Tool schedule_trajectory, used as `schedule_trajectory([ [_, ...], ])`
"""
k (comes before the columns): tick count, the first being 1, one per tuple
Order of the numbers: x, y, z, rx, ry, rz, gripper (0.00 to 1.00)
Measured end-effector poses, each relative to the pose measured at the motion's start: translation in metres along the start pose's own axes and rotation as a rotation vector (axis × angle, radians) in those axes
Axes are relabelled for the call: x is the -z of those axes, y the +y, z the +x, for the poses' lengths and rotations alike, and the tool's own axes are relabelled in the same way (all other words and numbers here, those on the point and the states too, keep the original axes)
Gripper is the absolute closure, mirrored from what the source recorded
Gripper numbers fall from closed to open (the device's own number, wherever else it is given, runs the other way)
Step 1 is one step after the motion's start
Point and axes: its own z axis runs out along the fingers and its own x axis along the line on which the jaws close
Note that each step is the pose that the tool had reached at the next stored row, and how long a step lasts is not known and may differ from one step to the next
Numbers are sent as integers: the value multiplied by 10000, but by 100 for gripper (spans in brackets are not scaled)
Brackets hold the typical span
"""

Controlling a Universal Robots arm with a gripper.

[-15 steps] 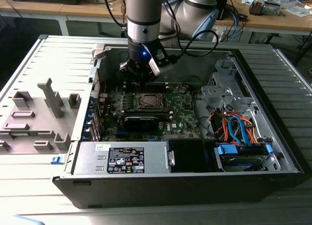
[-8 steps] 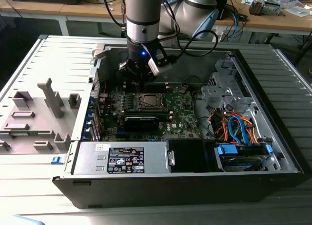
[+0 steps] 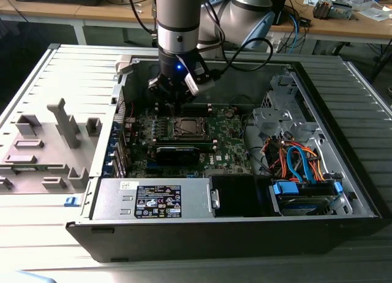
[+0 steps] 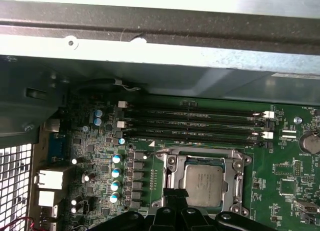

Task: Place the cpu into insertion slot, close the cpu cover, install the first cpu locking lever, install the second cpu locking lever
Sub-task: 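Install the first cpu locking lever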

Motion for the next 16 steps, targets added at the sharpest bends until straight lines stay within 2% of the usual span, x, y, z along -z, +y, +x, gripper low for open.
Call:
schedule_trajectory([
  [16,0,4,44,-2,0,-1,89],
])
